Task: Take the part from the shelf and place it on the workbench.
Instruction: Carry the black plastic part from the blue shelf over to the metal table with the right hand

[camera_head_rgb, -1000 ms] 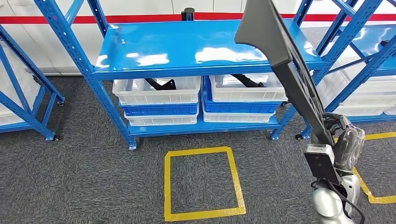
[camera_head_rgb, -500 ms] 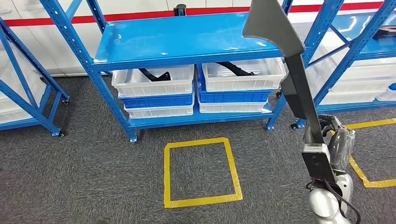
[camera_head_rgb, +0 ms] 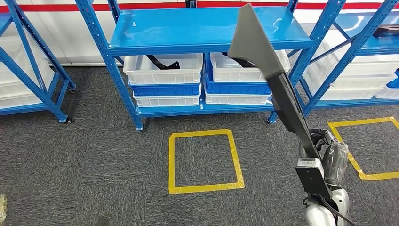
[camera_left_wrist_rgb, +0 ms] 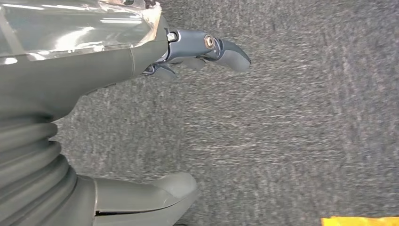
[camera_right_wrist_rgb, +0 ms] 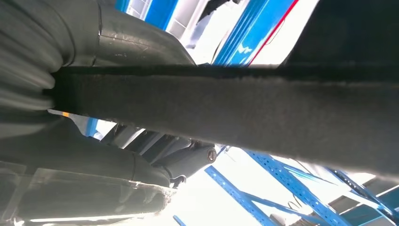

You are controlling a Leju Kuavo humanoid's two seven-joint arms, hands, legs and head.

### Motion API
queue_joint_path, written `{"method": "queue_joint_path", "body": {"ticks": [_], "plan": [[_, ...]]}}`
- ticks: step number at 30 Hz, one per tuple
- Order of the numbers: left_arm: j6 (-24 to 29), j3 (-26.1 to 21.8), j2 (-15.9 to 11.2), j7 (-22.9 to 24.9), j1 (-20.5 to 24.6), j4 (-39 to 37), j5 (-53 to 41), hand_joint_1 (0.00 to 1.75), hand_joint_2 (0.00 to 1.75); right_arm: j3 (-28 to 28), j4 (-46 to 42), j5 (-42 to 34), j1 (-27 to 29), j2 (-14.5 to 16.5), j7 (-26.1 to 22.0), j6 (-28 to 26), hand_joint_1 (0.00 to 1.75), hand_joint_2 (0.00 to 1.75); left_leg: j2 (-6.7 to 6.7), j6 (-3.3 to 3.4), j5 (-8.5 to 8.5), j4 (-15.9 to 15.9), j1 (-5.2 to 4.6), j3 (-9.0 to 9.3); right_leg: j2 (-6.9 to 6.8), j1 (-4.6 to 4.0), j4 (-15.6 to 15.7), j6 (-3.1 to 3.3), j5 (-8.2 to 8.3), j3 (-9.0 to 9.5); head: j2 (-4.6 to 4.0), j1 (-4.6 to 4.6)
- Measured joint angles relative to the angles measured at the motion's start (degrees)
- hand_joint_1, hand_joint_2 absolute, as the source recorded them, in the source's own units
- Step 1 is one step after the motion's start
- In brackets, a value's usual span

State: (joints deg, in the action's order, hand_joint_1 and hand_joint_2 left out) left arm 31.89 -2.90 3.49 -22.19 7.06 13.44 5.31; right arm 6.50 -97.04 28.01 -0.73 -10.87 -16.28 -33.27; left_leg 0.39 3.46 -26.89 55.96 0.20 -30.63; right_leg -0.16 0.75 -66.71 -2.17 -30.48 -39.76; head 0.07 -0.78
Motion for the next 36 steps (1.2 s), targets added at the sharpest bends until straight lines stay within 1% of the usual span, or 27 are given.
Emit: {"method": "queue_joint_path", "body": {"ticks": [1, 2, 3, 4, 5, 6, 8, 9, 11, 12, 13, 15, 16, 17, 18, 19, 21, 23, 24, 26, 27, 28, 30, 31, 32, 34, 36], "plan": [[-0.01, 0.04, 0.06, 0.04, 0.01, 0.0, -0.02, 0.0, 1.75, 0.05, -0.17, 0.11, 0.17, 0.13, 0.09, 0.09, 1.75, 1.75, 0.13, -0.08, 0.8, 0.06, -0.03, -1.03, 0.0, 0.03, -3.53, -0.2, -1.53, -0.31, 0.0, -0.04], [0.0, 0.07, 0.13, 0.1, 0.01, 0.0, -0.01, 0.0, 1.75, 0.1, -0.32, 0.2, 0.37, 0.27, 0.18, 0.25, 1.75, 1.75, 0.27, -0.16, 1.6, 0.16, -0.03, -2.11, 0.0, 0.09, -6.22, -0.78, -1.72, -0.1, 0.0, -0.06], [0.01, 0.08, 0.19, 0.2, 0.01, 0.0, -0.01, 0.0, 1.75, 0.13, -0.48, 0.35, 0.58, 0.41, 0.27, 0.46, 1.75, 1.75, 0.37, -0.29, 2.36, 0.31, 0.0, -3.2, -0.01, 0.2, -7.41, -1.61, -0.73, 0.79, 0.0, -0.08], [0.03, 0.08, 0.26, 0.29, 0.01, 0.0, -0.01, 0.0, 1.75, 0.13, -0.69, 0.52, 0.79, 0.55, 0.38, 0.66, 1.75, 1.75, 0.45, -0.49, 3.06, 0.52, 0.07, -4.25, -0.01, 0.36, -6.44, -2.43, 0.85, 2.62, 0.0, -0.08], [0.05, 0.09, 0.31, 0.36, 0.04, 0.01, 0.0, 0.0, 1.75, 0.13, -0.97, 0.74, 0.96, 0.68, 0.49, 0.83, 1.75, 1.75, 0.47, -0.78, 3.68, 0.83, 0.11, -5.17, 0.0, 0.57, -3.31, -2.97, 1.93, 5.5, 0.0, -0.09], [0.08, 0.09, 0.33, 0.39, 0.08, 0.02, -0.01, 0.0, 1.75, 0.13, -1.28, 0.95, 1.08, 0.82, 0.58, 1.01, 1.75, 1.75, 0.45, -1.12, 4.21, 1.18, 0.07, -5.92, 0.01, 0.61, 1.27, -3.02, 1.74, 9.09, 0.0, -0.11], [0.1, 0.13, 0.32, 0.38, 0.2, 0.05, -0.04, 0.0, 1.75, 0.13, -2.0, 1.22, 1.26, 1.06, 0.74, 1.3, 1.75, 1.75, 0.39, -1.75, 5.24, 1.58, -0.12, -6.64, 0.06, 0.38, 9.09, -1.93, -0.41, 14.2, 0.0, -0.02], [0.1, 0.14, 0.32, 0.38, 0.25, 0.07, -0.07, 0.0, 1.75, 0.13, -2.27, 1.27, 1.33, 1.15, 0.8, 1.46, 1.75, 1.75, 0.37, -2.0, 5.79, 1.52, -0.17, -6.75, 0.06, 0.12, 10.78, -1.27, -1.23, 15.02, 0.0, 0.06], [0.1, 0.16, 0.29, 0.38, 0.18, 0.03, -0.09, 0.0, 1.75, 0.13, -2.56, 1.31, 1.53, 1.33, 0.85, 1.64, 1.75, 1.75, 0.26, -2.55, 6.33, 1.45, 0.04, -7.1, -0.02, 0.2, 10.9, -0.06, -0.69, 14.1, 0.0, 0.2], [0.09, 0.17, 0.29, 0.38, 0.07, 0.01, -0.08, 0.0, 1.75, 0.13, -2.62, 1.31, 1.61, 1.42, 0.86, 1.7, 1.75, 1.75, 0.12, -2.88, 5.01, 2.19, 0.18, -7.56, -0.08, 0.3, 10.76, 0.64, -0.1, 13.42, 0.0, 0.25], [0.09, 0.18, 0.3, 0.38, -0.04, -0.01, -0.08, 0.0, 1.75, 0.13, -2.71, 1.3, 1.7, 1.49, 0.89, 1.74, 1.75, 1.75, -0.05, -3.18, 2.66, 3.85, 0.29, -8.18, -0.14, 0.43, 10.73, 1.29, 0.59, 12.67, 0.0, 0.32], [0.05, 0.22, 0.36, 0.37, -0.1, -0.02, -0.08, 0.0, 1.75, 0.13, -2.87, 1.24, 1.88, 1.6, 0.91, 1.87, 1.75, 1.75, -0.28, -3.54, -3.96, 10.57, 0.37, -9.79, -0.18, 0.3, 10.62, 2.07, 2.14, 11.06, 0.0, 0.47], [0.04, 0.23, 0.38, 0.33, -0.08, -0.02, -0.09, 0.0, 1.75, 0.12, -2.94, 1.14, 2.0, 1.64, 0.91, 2.0, 1.75, 1.75, -0.31, -3.61, -6.05, 14.41, 0.38, -10.39, -0.18, 0.16, 10.51, 2.15, 2.85, 10.25, 0.0, 0.52], [0.04, 0.25, 0.38, 0.27, -0.07, -0.02, -0.08, 0.0, 1.75, 0.11, -2.95, 0.97, 2.15, 1.67, 0.9, 2.21, 1.75, 1.75, -0.31, -3.59, -6.8, 17.47, 0.38, -10.53, -0.18, 0.02, 10.35, 2.13, 3.53, 9.37, 0.0, 0.51], [0.04, 0.25, 0.38, 0.2, -0.07, -0.02, -0.07, 0.0, 1.75, 0.11, -2.95, 0.78, 2.32, 1.69, 0.87, 2.42, 1.75, 1.75, -0.32, -3.49, -6.15, 18.78, 0.38, -9.89, -0.18, -0.09, 10.12, 2.06, 4.07, 8.46, 0.0, 0.53], [0.04, 0.25, 0.38, 0.12, -0.08, -0.02, -0.05, 0.0, 1.75, 0.1, -2.95, 0.57, 2.47, 1.71, 0.84, 2.61, 1.75, 1.75, -0.32, -3.3, -4.65, 17.91, 0.38, -8.24, -0.18, -0.16, 9.81, 1.93, 4.52, 7.56, 0.0, 0.53], [0.04, 0.25, 0.37, 0.04, -0.01, 0.01, -0.02, 0.0, 1.75, 0.1, -2.97, 0.29, 2.63, 1.74, 0.77, 2.79, 1.75, 1.75, -0.48, -2.67, -2.65, 11.1, 0.33, -2.61, -0.16, -0.21, 9.07, 1.59, 5.23, 6.08, 0.0, 0.56], [0.04, 0.26, 0.35, -0.04, 0.09, 0.05, -0.02, 0.0, 1.75, 0.08, -3.04, 0.14, 2.66, 1.75, 0.71, 2.8, 1.75, 1.75, -0.7, -2.11, -3.42, 3.77, 0.07, 2.29, -0.2, -0.38, 8.6, 0.92, 5.95, 5.29, 0.0, 0.51], [0.04, 0.27, 0.35, -0.12, 0.12, 0.07, -0.02, 0.0, 1.75, 0.07, -3.08, 0.12, 2.67, 1.77, 0.67, 2.8, 1.75, 1.75, -0.75, -1.88, -4.01, 2.01, -0.16, 3.21, -0.24, -0.38, 8.57, 0.49, 6.38, 5.08, 0.0, 0.5], [0.04, 0.28, 0.43, -0.26, 0.11, 0.06, -0.01, 0.0, 1.75, 0.05, -3.12, 0.09, 2.7, 1.78, 0.59, 2.81, 1.75, 1.75, -0.58, -1.23, -3.38, 1.02, -0.39, 2.92, -0.28, -0.35, 8.65, -0.31, 7.25, 4.67, 0.0, 0.51], [0.04, 0.28, 0.48, -0.31, 0.13, 0.06, -0.01, 0.0, 1.75, 0.03, -3.12, 0.09, 2.75, 1.78, 0.55, 2.82, 1.75, 1.75, -0.42, -0.73, -2.64, 0.77, -0.36, 2.31, -0.23, -0.31, 8.22, -0.43, 6.81, 4.17, 0.0, 0.54], [0.04, 0.29, 0.51, -0.32, 0.16, 0.06, 0.0, 0.0, 1.75, 0.01, -3.13, 0.08, 2.8, 1.77, 0.53, 2.81, 1.75, 1.75, -0.25, -0.28, -1.8, 0.51, -0.26, 1.54, -0.16, -0.34, 7.08, -0.32, 5.51, 3.42, 0.0, 0.44], [0.04, 0.31, 0.56, -0.34, 0.22, 0.07, 0.0, 0.0, 1.75, -0.06, -3.12, 0.07, 2.87, 1.75, 0.5, 2.81, 1.75, 1.75, 0.01, 0.23, -0.12, 0.32, -0.19, -0.19, -0.04, -0.26, 1.56, 0.24, 0.54, 1.45, 0.0, 0.24], [0.04, 0.32, 0.6, -0.34, 0.23, 0.07, 0.0, 0.0, 1.75, -0.07, -3.12, 0.05, 2.89, 1.75, 0.49, 2.84, 1.75, 1.75, 0.1, 0.25, 0.66, 0.38, -0.19, -1.11, -0.02, -0.19, -2.21, 0.24, -1.68, 0.65, 0.0, 0.11], [0.04, 0.33, 0.65, -0.34, 0.23, 0.07, 0.0, 0.0, 1.75, -0.08, -3.1, -0.01, 2.91, 1.74, 0.46, 2.88, 1.75, 1.75, 0.2, 0.2, 1.41, 0.43, -0.2, -2.0, -0.02, -0.1, -5.53, -0.07, -2.94, 0.28, 0.0, 0.09], [0.04, 0.34, 0.72, -0.34, 0.23, 0.07, 0.0, 0.0, 1.75, -0.08, -3.08, -0.32, 2.92, 1.73, 0.31, 2.99, 1.75, 1.75, 0.35, -0.03, 2.87, 0.55, -0.14, -3.93, -0.02, 0.14, -7.57, -1.51, -1.77, 1.78, 0.0, 0.09], [0.04, 0.34, 0.77, -0.34, 0.24, 0.07, 0.03, 0.0, 1.75, -0.09, -3.07, -0.84, 2.81, 1.7, 0.0, 3.14, 1.75, 1.75, 0.39, -0.52, 4.26, 0.8, -0.04, -5.66, -0.01, 0.51, -1.39, -2.69, 0.63, 7.19, 0.0, 0.08]]}}
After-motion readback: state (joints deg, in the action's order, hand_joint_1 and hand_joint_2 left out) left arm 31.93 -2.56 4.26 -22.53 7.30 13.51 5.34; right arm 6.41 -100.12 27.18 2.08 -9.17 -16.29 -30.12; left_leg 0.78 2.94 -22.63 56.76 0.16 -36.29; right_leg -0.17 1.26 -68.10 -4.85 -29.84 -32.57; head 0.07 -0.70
